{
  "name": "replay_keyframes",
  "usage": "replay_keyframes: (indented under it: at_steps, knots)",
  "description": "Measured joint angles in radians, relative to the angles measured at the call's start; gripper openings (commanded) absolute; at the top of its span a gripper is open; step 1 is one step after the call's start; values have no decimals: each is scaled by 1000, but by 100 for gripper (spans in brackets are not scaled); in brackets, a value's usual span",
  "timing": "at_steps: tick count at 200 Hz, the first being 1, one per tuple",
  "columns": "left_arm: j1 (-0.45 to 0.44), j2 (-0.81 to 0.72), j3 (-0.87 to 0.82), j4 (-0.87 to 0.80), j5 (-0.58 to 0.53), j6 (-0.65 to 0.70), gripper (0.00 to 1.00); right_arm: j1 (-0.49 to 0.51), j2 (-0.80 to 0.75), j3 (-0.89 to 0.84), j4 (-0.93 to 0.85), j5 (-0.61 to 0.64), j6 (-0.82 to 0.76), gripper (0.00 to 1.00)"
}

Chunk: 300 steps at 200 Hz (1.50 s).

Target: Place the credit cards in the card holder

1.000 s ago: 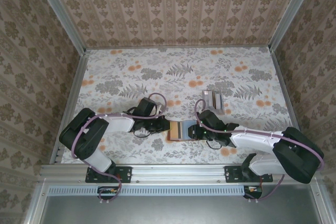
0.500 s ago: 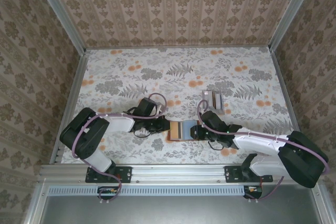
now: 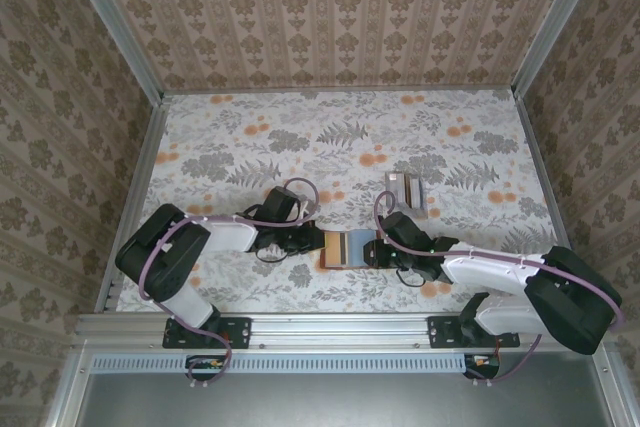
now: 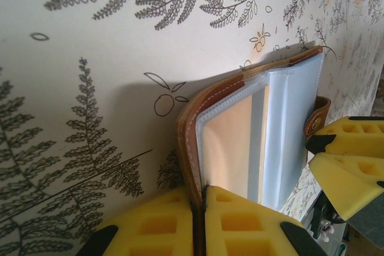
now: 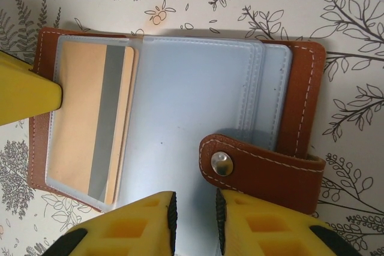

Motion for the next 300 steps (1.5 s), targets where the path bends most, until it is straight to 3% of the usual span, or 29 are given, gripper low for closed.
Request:
replay_keyframes:
  at_steps: [29,211,245,300]
  knots:
    - [0,3,0,6,1,0,9,0,0,0,-1,0,10,36]
    - [0,18,0,36,6,-41,9,-1,11,0,-25,-4,21,32]
    - [0,18,0,37,6,-46,9,-1,21,3,-9,-16,31,39]
    - [0,19,0,43,6,-52,9,-1,42,3,32,-47,47,33]
